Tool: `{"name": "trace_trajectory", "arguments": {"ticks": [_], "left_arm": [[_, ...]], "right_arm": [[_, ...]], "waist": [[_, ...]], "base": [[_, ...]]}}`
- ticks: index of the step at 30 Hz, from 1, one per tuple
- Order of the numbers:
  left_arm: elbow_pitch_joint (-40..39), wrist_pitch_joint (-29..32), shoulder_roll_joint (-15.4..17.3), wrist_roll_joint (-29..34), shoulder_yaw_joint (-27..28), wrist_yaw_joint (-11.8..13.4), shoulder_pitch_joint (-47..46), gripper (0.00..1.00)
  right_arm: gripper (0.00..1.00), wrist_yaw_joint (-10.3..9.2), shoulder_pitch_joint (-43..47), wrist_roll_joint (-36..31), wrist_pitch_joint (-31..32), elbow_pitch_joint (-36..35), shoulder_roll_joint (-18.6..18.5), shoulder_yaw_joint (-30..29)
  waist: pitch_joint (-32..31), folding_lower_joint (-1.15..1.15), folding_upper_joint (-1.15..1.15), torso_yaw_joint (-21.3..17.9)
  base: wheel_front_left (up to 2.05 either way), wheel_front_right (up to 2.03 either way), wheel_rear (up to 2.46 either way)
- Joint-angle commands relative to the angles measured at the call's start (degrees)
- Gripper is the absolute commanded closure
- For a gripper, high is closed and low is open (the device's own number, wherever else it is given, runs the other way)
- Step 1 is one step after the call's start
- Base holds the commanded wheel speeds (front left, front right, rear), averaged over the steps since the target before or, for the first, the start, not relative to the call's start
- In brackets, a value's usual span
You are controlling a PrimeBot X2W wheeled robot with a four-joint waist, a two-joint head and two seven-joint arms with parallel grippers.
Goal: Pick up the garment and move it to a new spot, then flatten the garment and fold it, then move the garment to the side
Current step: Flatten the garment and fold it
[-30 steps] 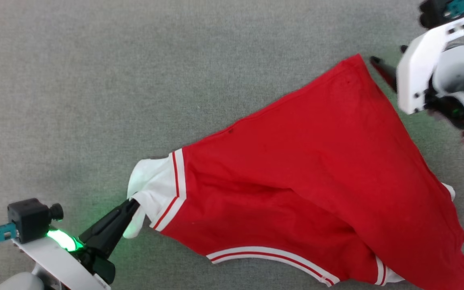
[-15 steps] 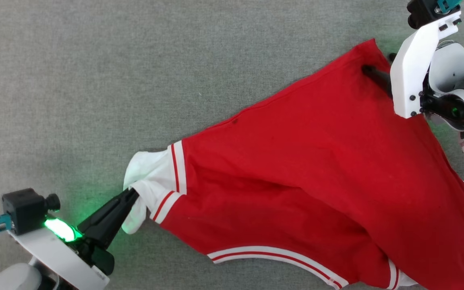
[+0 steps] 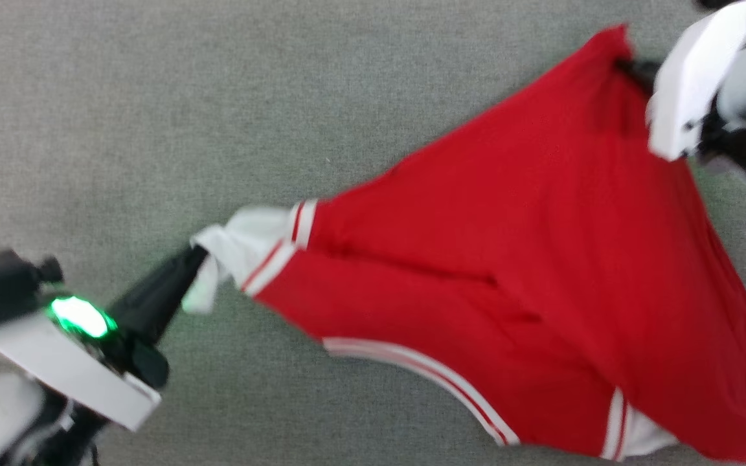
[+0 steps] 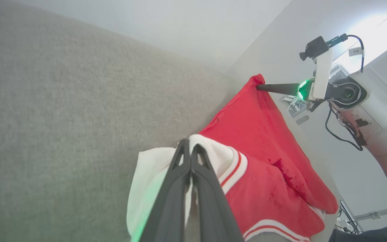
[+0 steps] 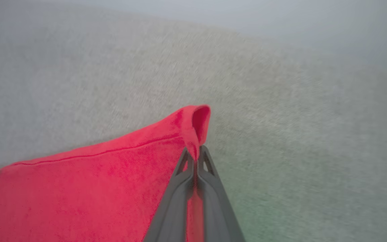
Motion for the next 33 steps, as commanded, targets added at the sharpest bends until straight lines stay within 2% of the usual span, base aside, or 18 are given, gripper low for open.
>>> {"name": "trace_trajectory", "arguments": {"ticks": [1,5,9,13,19,23,26,30,33], "left_arm": [[-0.5,0.0,0.7,-1.0,0.5,0.1,-2.1,1.00],[0.0,0.3,3.2,-4.5,0.6,0.1,-9.8,1.00],[4.0,3.5,2.9,-9.8,2.2,0.1,-21.0,1.00],[13.2,8.3,0.6,-14.3,5.7,0.1,-33.5,1.00],[26.0,13.2,-2.8,-13.9,9.8,0.2,-53.3,1.00],[30.1,12.0,-4.2,-12.0,11.5,0.3,-62.6,1.00],[30.8,11.6,-5.0,-12.5,11.5,0.3,-64.9,1.00],[28.8,12.5,-5.1,-13.7,9.8,0.3,-60.1,1.00],[25.6,10.6,-5.8,-16.2,9.7,0.2,-52.9,1.00]], "right_arm": [[1.00,0.02,-1.2,-2.2,-1.9,0.1,-0.5,-2.7],[1.00,0.02,-3.8,-9.6,-8.7,1.1,2.8,-13.1],[1.00,0.00,-7.3,-19.1,-13.3,0.8,7.0,-22.9],[1.00,-0.02,-10.9,-28.7,-16.8,-2.0,12.6,-32.1],[1.00,-0.10,-18.6,-38.7,-22.6,-8.1,16.1,-41.2],[1.00,-0.23,-22.9,-41.3,-27.2,-9.8,16.4,-43.3],[1.00,-0.24,-23.8,-41.2,-28.8,-8.6,16.4,-43.0],[1.00,-0.22,-20.6,-40.6,-29.2,-7.0,16.5,-43.0],[1.00,-0.21,-15.3,-38.3,-29.0,-6.9,16.6,-41.7]], "waist": [[-0.5,0.00,0.00,0.1],[0.2,0.00,0.00,-0.1],[1.8,0.00,0.00,-0.7],[3.8,0.00,0.00,-1.6],[5.7,0.00,0.00,-2.8],[5.2,0.00,0.00,-3.1],[4.4,0.00,0.00,-3.1],[3.7,0.00,0.00,-2.7],[2.8,0.00,0.00,-2.3]], "base": [[0.00,0.00,0.00],[0.00,0.00,0.00],[0.00,0.00,0.00],[0.00,0.00,0.00],[0.00,0.00,0.00],[0.00,0.00,0.00],[0.00,0.00,0.00],[0.00,0.00,0.00],[0.00,0.00,0.00]]}}
